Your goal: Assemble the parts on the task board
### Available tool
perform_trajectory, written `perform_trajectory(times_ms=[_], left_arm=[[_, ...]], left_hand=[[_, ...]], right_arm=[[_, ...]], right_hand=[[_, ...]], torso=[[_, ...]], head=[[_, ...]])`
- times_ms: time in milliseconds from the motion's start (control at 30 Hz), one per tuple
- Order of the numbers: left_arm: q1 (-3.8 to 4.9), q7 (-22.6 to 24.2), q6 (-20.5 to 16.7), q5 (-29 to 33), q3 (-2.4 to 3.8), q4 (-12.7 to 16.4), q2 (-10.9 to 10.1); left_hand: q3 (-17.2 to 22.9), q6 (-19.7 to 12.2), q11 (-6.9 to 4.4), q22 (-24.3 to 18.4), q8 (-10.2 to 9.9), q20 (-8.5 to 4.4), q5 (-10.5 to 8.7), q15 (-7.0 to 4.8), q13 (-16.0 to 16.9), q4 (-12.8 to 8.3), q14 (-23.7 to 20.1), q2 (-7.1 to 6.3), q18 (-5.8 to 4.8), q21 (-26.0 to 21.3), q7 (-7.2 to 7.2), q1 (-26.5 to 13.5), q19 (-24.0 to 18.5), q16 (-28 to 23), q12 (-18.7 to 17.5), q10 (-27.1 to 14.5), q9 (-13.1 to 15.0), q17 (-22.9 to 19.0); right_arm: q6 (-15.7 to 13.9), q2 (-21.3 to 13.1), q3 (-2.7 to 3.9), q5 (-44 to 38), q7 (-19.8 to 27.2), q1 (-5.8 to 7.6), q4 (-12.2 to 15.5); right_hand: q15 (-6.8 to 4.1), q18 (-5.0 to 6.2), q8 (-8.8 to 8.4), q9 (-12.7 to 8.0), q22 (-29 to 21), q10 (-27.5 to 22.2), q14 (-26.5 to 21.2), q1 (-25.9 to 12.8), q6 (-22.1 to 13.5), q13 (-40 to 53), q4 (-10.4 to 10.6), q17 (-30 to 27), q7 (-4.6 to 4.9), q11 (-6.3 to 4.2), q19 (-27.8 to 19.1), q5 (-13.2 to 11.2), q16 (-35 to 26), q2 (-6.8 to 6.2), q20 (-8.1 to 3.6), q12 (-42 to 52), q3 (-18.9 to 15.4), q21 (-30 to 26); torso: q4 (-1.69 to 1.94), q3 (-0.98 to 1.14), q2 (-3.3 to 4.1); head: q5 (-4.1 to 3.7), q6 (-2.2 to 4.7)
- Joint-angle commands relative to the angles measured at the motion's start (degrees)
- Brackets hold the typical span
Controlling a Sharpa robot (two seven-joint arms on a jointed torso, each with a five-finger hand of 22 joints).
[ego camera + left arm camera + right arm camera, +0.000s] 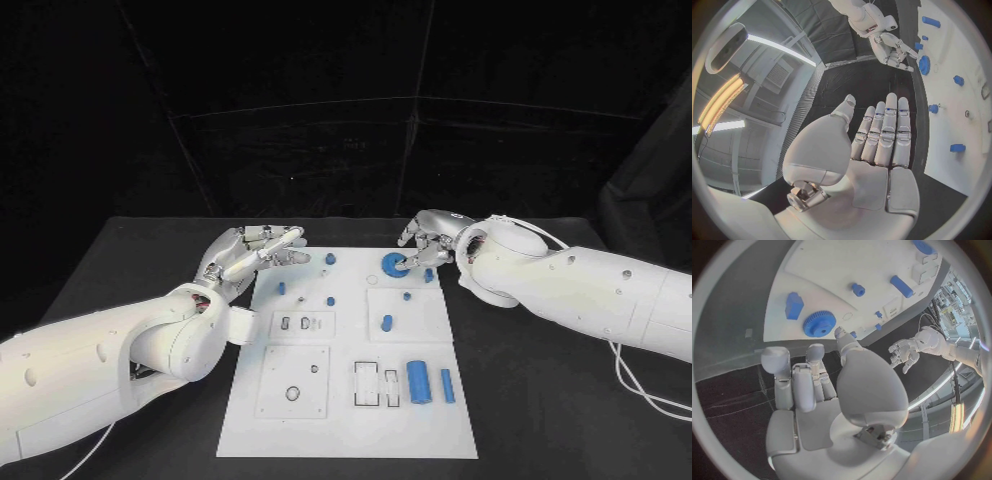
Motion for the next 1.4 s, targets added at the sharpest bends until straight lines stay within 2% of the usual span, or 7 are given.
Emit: perform_trajectory(times_ms=[33,433,733,900,1233,1333,1400], left_arm=[[0.07,0.1,0.9,-0.2,0.05,-0.1,0.1],[0.07,0.0,1.0,-0.2,0.05,-0.2,0.1],[0.07,0.0,1.2,-0.2,0.05,-0.4,0.2],[0.07,-0.1,1.2,-0.2,0.05,-0.5,0.2],[0.07,-0.4,1.5,-0.2,0.05,-0.6,0.2],[0.07,-0.4,1.6,-0.2,0.05,-0.6,0.2],[0.07,-0.5,1.6,-0.2,0.05,-0.6,0.3]], left_hand=[[0.0,0.0,0.45,-0.1,-0.3,0.34,-0.05,0.49,-0.1,-0.3,0.1,0.51,0.39,-0.3,0.34,0.0,0.3,-0.2,-0.3,0.0,-0.1,0.1],[0.0,0.0,0.45,-0.1,-0.3,0.34,-0.05,0.49,-0.1,-0.3,0.1,0.51,0.39,-0.3,0.34,0.0,0.3,-0.2,-0.3,0.0,-0.1,0.1],[0.0,0.0,0.49,-0.1,-0.4,0.36,-0.05,0.53,-0.1,-0.4,0.0,0.56,0.39,-0.4,0.36,-0.1,0.3,-0.3,-0.5,-0.1,-0.1,0.1],[0.0,0.0,0.49,-0.1,-0.4,0.36,-0.05,0.53,-0.1,-0.4,0.0,0.56,0.39,-0.4,0.36,-0.1,0.3,-0.3,-0.5,-0.1,-0.1,0.1],[-0.1,-0.1,0.52,-0.1,-0.5,0.39,-0.05,0.55,-0.1,-0.4,0.0,0.61,0.39,-0.4,0.38,-0.1,0.3,-0.4,-0.6,-0.1,-0.1,0.1],[-0.1,-0.1,0.52,-0.1,-0.5,0.39,-0.05,0.55,-0.1,-0.4,0.0,0.61,0.39,-0.4,0.38,-0.1,0.3,-0.4,-0.6,-0.1,-0.1,0.1],[-0.1,-0.1,0.52,-0.1,-0.5,0.39,-0.05,0.55,-0.1,-0.4,0.0,0.61,0.39,-0.4,0.38,-0.1,0.3,-0.4,-0.6,-0.1,-0.1,0.1]], right_arm=[[4.0,0.6,0.07,2.0,-1.5,0.11,-0.6],[6.2,2.5,0.06,1.5,-1.3,0.10,-3.1],[6.1,3.0,0.05,-0.8,-1.2,0.09,-3.5],[6.0,3.4,0.05,-2.5,-1.2,0.08,-3.5],[3.5,4.2,0.00,-12.4,-3.7,0.03,-2.1],[2.2,4.3,-0.01,-14.8,-4.2,0.01,-1.6],[1.5,4.3,-0.01,-15.8,-4.4,0.00,-1.2]], right_hand=[[0.45,-0.91,0.00,0.0,0.2,0.0,3.2,0.8,-0.4,0.6,0.5,1.0,0.00,0.36,0.0,0.2,0.3,-0.06,0.43,0.4,-0.6,0.3],[0.33,-1.49,1.16,0.4,3.9,2.6,3.8,3.8,0.6,7.0,1.1,4.0,-0.30,0.15,1.4,0.8,2.0,1.61,0.38,6.1,-0.8,2.4],[0.08,-1.85,2.39,0.6,6.2,5.0,4.1,6.3,2.2,12.7,-0.1,5.5,-0.64,-0.20,2.3,0.0,2.8,3.17,0.16,11.4,0.3,3.9],[0.05,-1.94,2.63,0.6,6.8,5.6,4.1,6.7,2.6,14.0,-0.5,5.8,-0.69,-0.25,2.5,-0.3,3.0,3.32,0.13,12.6,0.6,4.3],[-0.27,-2.17,3.87,0.8,8.3,6.9,4.2,6.4,5.0,16.9,-0.9,6.3,-1.27,-0.71,3.0,0.5,3.3,2.66,-0.10,15.1,0.8,5.2],[-0.64,-2.27,4.73,1.0,9.1,7.6,4.2,7.5,6.8,18.1,-1.6,6.6,-1.71,-1.15,3.2,-1.4,3.4,3.52,-0.42,16.2,2.3,5.6],[-0.84,-2.30,5.11,1.1,9.3,7.8,4.2,8.1,7.7,18.4,-1.9,6.6,-1.97,-1.40,3.3,-1.2,3.4,4.03,-0.58,16.3,3.4,5.7]], torso=[[0.14,-0.04,0.09],[0.07,-0.06,0.06],[0.08,-0.05,0.07],[0.05,-0.05,0.11],[0.11,-0.08,0.07],[0.07,-0.08,0.05],[0.07,-0.09,0.05]], head=[[-0.03,-0.09],[0.20,-0.43],[0.10,-0.54],[0.13,-0.66],[0.02,-0.90],[-0.01,-0.90],[-0.02,-0.90]])
